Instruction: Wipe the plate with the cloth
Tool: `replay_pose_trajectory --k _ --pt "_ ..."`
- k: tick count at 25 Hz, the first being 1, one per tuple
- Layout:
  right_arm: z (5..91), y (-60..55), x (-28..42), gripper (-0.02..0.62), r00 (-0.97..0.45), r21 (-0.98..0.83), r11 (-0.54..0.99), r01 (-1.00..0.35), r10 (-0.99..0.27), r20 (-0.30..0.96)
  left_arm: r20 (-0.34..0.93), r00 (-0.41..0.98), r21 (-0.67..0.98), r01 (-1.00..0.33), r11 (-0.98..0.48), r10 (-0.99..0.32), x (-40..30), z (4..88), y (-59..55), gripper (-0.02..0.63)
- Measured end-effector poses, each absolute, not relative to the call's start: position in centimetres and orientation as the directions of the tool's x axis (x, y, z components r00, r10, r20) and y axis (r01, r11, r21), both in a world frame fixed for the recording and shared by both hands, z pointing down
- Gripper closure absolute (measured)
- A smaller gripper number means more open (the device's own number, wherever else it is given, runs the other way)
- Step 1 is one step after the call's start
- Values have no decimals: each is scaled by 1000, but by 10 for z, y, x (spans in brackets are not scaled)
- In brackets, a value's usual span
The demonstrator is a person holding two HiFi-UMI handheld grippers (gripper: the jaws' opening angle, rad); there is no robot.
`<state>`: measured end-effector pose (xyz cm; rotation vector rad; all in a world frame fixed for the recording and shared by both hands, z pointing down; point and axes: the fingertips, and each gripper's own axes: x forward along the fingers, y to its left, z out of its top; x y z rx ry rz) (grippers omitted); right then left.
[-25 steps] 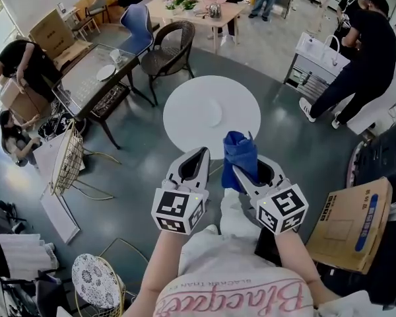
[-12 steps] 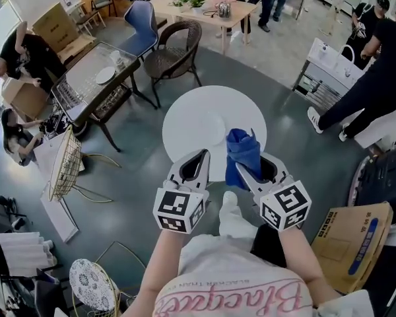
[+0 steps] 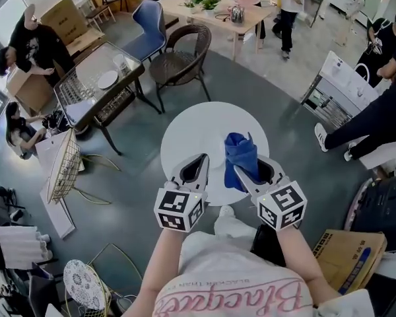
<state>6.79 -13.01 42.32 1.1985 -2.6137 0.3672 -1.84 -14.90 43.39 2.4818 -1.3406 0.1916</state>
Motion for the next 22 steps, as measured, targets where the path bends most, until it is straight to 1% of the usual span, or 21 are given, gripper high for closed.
replay_pose_trajectory --k 5,10,12,13,16,19,22 --pt "437 -162 71 434 -660 -144 658 -739 -664 351 320 540 275 -839 -470 -778 -15 456 -178 595" --pt "455 -182 67 434 -659 -171 653 -738 -643 391 402 553 333 -831 -446 -730 -18 483 -190 512" --pt "461 -188 65 434 -655 -183 645 -742 -637 407 438 581 375 -811 -449 -686 -16 493 -192 470" --pt "464 -191 64 434 -652 -191 640 -744 -635 415 455 599 398 -799 -451 -659 -14 498 -192 434" --pt "473 -197 59 434 -646 -209 628 -750 -626 438 502 645 456 -763 -458 -576 -11 514 -193 386" --pt "480 -201 53 434 -641 -213 624 -752 -618 456 526 678 491 -735 -468 -514 -10 525 -194 367" --pt "488 -209 52 434 -626 -219 604 -767 -625 467 555 656 481 -755 -446 -511 -19 541 -201 368"
